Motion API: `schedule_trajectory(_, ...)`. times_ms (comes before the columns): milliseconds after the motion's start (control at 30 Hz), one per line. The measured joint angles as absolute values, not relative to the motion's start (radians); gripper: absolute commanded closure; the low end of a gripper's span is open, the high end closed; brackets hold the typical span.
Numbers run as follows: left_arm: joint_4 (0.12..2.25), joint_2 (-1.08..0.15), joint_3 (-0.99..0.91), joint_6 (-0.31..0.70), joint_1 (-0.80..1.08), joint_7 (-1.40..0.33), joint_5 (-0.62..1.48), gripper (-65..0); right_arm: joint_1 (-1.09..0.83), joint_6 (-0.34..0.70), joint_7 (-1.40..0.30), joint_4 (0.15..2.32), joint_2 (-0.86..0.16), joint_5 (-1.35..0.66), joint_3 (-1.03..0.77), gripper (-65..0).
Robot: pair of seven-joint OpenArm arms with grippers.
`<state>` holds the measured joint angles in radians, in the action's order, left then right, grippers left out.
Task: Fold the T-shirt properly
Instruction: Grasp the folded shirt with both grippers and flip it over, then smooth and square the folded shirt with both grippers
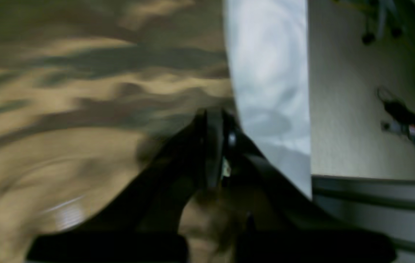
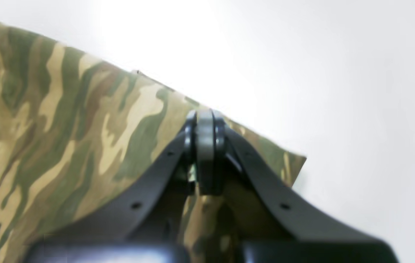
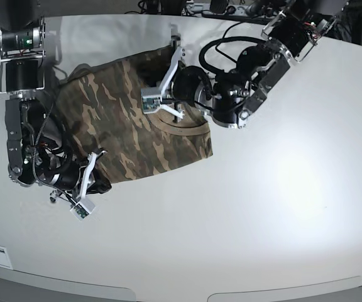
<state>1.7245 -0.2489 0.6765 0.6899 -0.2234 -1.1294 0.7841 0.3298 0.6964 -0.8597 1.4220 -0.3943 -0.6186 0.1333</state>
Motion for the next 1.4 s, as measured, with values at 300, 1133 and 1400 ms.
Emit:
schedule_trajectory(300,1.615,-0.274,0.725,0.702,-0.258,-0.932,0.561,0.0,0.271,0.697,-0.828,1.376,-0.432,-0.587,0.212,0.0)
schedule_trajectory(1133,1.236,-0.290,0.726,0.588,-0.667,-0.865,0.447,0.0,-0.169,0.384,-0.930,1.823,-0.337,-0.613,-0.441,0.0)
schedule_trajectory(1400,1.302,-0.301,0.726,0.606,-0.702,-1.192,0.823,0.0,-0.171,0.494,-0.879,1.794,-0.324,-0.559,-0.525,0.0)
